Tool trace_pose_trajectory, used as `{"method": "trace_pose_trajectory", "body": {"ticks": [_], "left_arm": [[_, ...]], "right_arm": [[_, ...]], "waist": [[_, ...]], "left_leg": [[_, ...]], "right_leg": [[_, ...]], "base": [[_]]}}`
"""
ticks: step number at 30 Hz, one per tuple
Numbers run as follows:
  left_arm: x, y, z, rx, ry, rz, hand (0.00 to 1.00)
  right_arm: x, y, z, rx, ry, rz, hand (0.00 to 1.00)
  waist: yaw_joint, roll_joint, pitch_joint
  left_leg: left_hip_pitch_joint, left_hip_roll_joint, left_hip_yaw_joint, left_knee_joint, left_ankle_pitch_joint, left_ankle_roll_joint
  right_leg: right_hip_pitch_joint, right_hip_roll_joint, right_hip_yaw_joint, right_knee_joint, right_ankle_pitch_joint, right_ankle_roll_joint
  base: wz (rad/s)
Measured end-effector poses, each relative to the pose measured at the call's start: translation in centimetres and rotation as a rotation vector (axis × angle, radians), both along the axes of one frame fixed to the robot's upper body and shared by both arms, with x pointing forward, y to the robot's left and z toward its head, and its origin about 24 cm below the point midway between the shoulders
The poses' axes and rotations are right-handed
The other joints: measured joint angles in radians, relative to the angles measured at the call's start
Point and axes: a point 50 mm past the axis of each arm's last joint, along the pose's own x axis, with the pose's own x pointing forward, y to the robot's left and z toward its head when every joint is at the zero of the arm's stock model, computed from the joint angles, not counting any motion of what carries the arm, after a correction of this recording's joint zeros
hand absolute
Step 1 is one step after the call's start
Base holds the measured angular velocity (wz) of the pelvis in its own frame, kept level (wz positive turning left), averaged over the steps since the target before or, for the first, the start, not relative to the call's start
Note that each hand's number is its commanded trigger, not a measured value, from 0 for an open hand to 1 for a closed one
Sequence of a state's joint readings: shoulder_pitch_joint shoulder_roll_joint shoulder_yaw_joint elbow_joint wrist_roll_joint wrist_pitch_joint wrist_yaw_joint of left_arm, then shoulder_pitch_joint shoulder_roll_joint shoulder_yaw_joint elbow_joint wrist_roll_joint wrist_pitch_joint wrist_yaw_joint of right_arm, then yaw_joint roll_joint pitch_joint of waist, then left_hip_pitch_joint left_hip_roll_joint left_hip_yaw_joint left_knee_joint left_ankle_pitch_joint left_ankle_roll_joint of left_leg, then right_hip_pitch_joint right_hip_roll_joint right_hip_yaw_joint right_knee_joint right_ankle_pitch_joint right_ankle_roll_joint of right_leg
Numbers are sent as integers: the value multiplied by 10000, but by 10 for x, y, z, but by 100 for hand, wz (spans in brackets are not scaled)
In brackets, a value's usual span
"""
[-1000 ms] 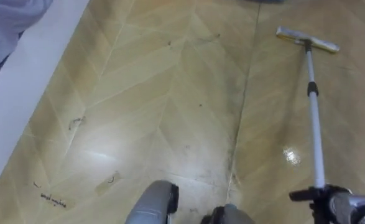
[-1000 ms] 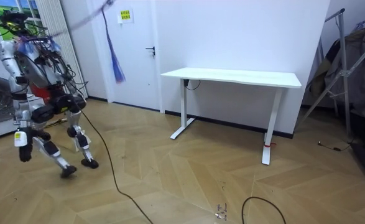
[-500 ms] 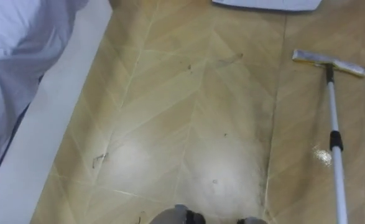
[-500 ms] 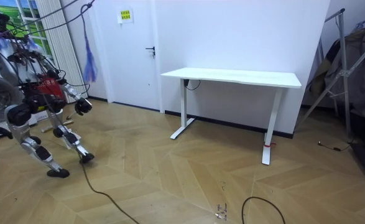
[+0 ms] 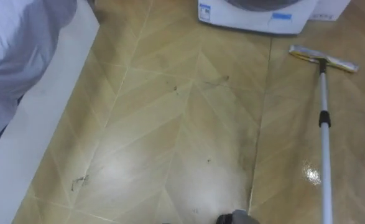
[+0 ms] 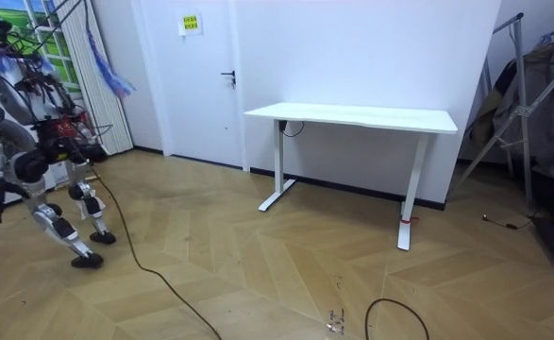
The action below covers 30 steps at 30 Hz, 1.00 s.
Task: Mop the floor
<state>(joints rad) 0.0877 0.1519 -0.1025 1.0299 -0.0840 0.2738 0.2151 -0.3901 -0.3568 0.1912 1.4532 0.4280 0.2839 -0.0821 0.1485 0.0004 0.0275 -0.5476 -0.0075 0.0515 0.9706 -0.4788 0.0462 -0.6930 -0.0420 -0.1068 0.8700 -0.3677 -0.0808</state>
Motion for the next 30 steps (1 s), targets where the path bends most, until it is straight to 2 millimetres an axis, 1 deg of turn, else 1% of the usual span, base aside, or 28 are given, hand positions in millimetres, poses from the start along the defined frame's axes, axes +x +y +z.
{"method": "trace_pose_trajectory", "body": {"ticks": [1,2,3,4,5,6,7,8,9,10,11,12,13,14,15,16,17,18,19,20,21,23,24,25,27,30], "left_arm": [[-1,5,1,166,58,-102,0],[-5,7,0,236,208,-106,0],[-9,7,0,234,302,-90,0],[-14,6,-1,246,437,-169,0],[-16,6,-1,219,539,-244,0],[-16,6,-1,210,577,-238,0],[-17,7,-1,230,566,-176,0],[-21,8,-2,221,689,-50,0],[-22,8,-2,207,706,18,0],[-21,8,-2,264,717,-46,0],[-20,9,-2,315,700,26,0],[-19,9,-2,327,697,42,0],[-18,9,-2,348,691,110,0],[-17,8,-2,357,639,162,0],[-18,7,-2,355,654,179,0],[-21,7,-3,377,713,271,0],[-23,9,-3,476,736,419,0],[-24,10,-2,508,748,505,0],[-23,10,-2,534,707,593,0],[-22,9,-2,508,635,744,0],[-21,8,-2,521,596,780,0],[-22,7,-3,558,572,830,0],[-23,7,-3,556,567,840,0],[-24,7,-3,564,571,871,0],[-29,8,-3,586,668,966,0],[-39,13,-3,735,945,1201,0]], "right_arm": [[11,4,4,225,-375,-200,100],[11,5,3,425,-463,-324,100],[9,5,2,509,-432,-387,100],[5,4,1,634,-334,-407,100],[-5,1,-2,647,-82,-485,100],[-10,-1,-4,628,15,-495,100],[-23,-1,-9,609,249,-481,100],[-32,0,-14,626,354,-491,100],[-38,0,-15,617,459,-481,100],[-48,-1,-19,577,751,-473,100],[-58,-2,-21,520,1035,-469,100],[-65,-3,-23,489,1251,-481,100],[-82,-5,-26,291,1865,-232,100],[-104,-8,-29,38,2645,90,100],[-117,-9,-30,-109,3087,239,100],[-140,-8,-33,-259,3879,417,100],[-156,-3,-35,-246,4461,574,100],[-163,1,-37,-153,4714,622,100],[-175,8,-39,50,5118,700,100],[-185,15,-42,242,5415,716,100],[-188,18,-43,340,5514,703,100],[-198,32,-47,732,5770,758,100],[-199,35,-47,828,5777,767,100],[-198,39,-49,1040,5694,764,100],[-201,43,-50,1274,5661,711,100],[-197,50,-53,1434,5551,845,100]], "waist": [[83,-147,52],[140,-215,76],[143,-220,67],[185,-251,57],[205,-262,59],[234,-253,60],[246,-192,52],[241,-99,34],[228,-53,7],[143,54,-26],[71,96,-37],[0,113,-50],[-112,147,-89],[-239,194,-124],[-308,215,-136],[-420,188,-179],[-554,155,-293],[-652,132,-334],[-764,90,-346],[-907,76,-340],[-959,52,-338],[-1212,-28,-307],[-1229,-79,-325],[-1265,-115,-318],[-1260,-177,-313],[-1225,-360,-283]], "left_leg": [[-39,131,-4,203,136,-246],[-74,240,-80,324,244,-427],[-58,284,-98,330,260,-457],[-36,268,-147,80,210,-492],[-85,158,-284,-636,158,-430],[-114,141,-288,-1015,162,-430],[-182,112,-277,-1679,280,-316],[4,121,-211,-1889,566,-23],[216,112,-190,-2042,576,8],[682,90,-138,-2386,637,139],[1159,-6,-106,-2776,721,232],[1413,-65,-103,-2973,765,270],[1918,-164,-97,-3360,828,318],[2467,-239,-95,-3797,903,370],[2726,-248,-96,-4013,937,388],[3261,-252,-84,-4444,999,389],[3703,-263,-57,-4875,1089,372],[3918,-267,-49,-5079,1145,365],[4326,-254,1,-5503,1263,331],[4737,-226,16,-5936,1409,292],[4935,-224,29,-6190,1495,273],[5710,-214,73,-7211,1907,194],[5839,-204,86,-7376,1970,177],[6046,-179,100,-7562,2055,151],[6287,-142,140,-7727,2095,131],[6436,-80,240,-7745,2100,120]], "right_leg": [[101,93,-69,-63,-33,-62],[316,121,-246,-191,-62,-123],[420,146,-293,-283,-62,-144],[586,176,-281,-454,-53,-136],[703,171,-277,-652,-12,-81],[795,172,-278,-764,21,-53],[1058,186,-291,-958,60,14],[1438,187,-307,-1210,98,102],[1637,181,-314,-1357,124,155],[2092,141,-357,-1678,182,268],[2509,72,-352,-1963,228,343],[2731,62,-363,-2030,246,375],[3134,-7,-349,-2243,281,437],[3617,-51,-328,-2488,317,500],[3886,-69,-321,-2637,352,553],[4381,-64,-346,-3019,405,615],[4832,-58,-434,-3411,440,641],[5013,-52,-451,-3590,464,642],[5359,9,-429,-3956,557,625],[5765,95,-412,-4437,704,608],[5939,124,-395,-4668,776,596],[6556,244,-367,-5452,1075,557],[6675,274,-360,-5608,1123,542],[6842,329,-350,-5842,1192,525],[6993,438,-308,-6042,1244,510],[7187,462,-271,-6241,1282,469]], "base": [[21],[25],[26],[22],[17],[6],[-5],[-6],[0],[5],[7],[4],[6],[5],[0],[-7],[-9],[-14],[-15],[-18],[-13],[-10],[-8],[-6],[-5],[-6]]}}
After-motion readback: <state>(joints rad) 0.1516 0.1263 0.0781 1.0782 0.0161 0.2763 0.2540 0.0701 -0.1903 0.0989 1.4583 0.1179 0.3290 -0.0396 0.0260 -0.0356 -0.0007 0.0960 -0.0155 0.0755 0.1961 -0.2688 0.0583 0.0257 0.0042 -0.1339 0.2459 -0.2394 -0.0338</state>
